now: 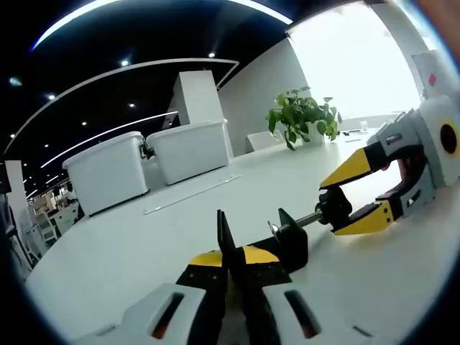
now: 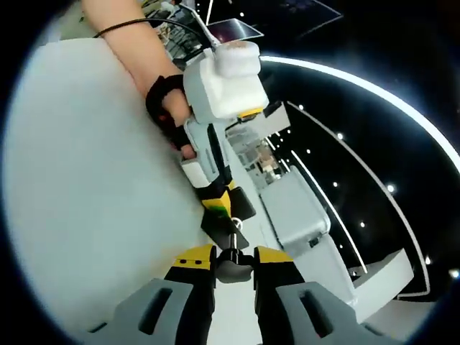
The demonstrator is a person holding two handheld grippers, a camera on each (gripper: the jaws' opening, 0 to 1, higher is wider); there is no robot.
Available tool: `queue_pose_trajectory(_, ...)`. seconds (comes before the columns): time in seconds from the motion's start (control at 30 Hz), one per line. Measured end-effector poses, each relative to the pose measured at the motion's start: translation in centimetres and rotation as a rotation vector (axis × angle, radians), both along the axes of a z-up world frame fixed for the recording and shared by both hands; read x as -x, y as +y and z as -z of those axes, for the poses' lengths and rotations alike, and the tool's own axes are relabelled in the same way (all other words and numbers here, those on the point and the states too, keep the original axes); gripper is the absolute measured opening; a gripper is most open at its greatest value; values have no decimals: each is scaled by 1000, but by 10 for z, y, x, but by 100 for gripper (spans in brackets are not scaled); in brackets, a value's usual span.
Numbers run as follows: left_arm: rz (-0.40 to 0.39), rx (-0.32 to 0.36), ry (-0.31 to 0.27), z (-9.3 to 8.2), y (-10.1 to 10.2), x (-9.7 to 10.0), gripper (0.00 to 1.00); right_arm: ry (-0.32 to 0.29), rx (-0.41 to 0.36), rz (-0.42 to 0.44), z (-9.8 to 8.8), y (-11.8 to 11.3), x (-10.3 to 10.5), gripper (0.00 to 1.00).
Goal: Clamp the fixed fixture on the desktop, loosen the retaining clip, secure it to the edge of the desk, and tighten the retaining clip.
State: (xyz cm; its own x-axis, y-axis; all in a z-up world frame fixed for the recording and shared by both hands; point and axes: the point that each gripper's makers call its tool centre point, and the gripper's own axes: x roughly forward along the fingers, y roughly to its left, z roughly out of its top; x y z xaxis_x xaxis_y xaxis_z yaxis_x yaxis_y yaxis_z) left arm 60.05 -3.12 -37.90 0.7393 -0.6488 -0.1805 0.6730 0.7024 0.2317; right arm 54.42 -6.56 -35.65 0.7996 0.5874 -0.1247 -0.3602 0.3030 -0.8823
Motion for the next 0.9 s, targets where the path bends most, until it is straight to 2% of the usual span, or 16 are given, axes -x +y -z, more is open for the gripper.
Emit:
queue_pose_trajectory(0.07, 0, 0, 0, 0, 0, 0, 6, 34, -61, 4, -2, -1, 0, 19)
queue_pose_trajectory(0.17, -2, -1, 1, 0, 0, 0, 6, 109, -280, -58, -22, 7, 9, 19)
queue_pose_trajectory(0.33, -2, -1, 1, 0, 0, 0, 6, 330, -654, -63, -44, -5, 3, 27)
queue_pose_trajectory(0.47, 0, -1, 0, 0, 0, 1, 6, 580, -907, -22, -33, -18, -7, 29)
queue_pose_trajectory(0.53, 0, 0, 1, 0, 0, 1, 6, 652, -1002, 23, -27, -26, -13, 29)
queue_pose_trajectory(0.6, 0, 0, 0, 0, 0, 1, 6, 686, -1068, 32, -26, -32, -18, 29)
queue_pose_trajectory(0.67, -1, -3, -1, 0, 0, 1, 6, 706, -1078, 26, -25, -33, -20, 28)
queue_pose_trajectory(0.73, 0, -3, -1, 0, 0, 1, 6, 768, -1099, 33, -17, -30, -20, 28)
queue_pose_trajectory(0.83, 2, -2, -2, 0, -1, 1, 6, 816, -1076, 88, 0, -29, -23, 28)
queue_pose_trajectory(0.9, 3, -1, -2, 0, -1, 1, 6, 831, -1078, 103, 5, -29, -25, 28)
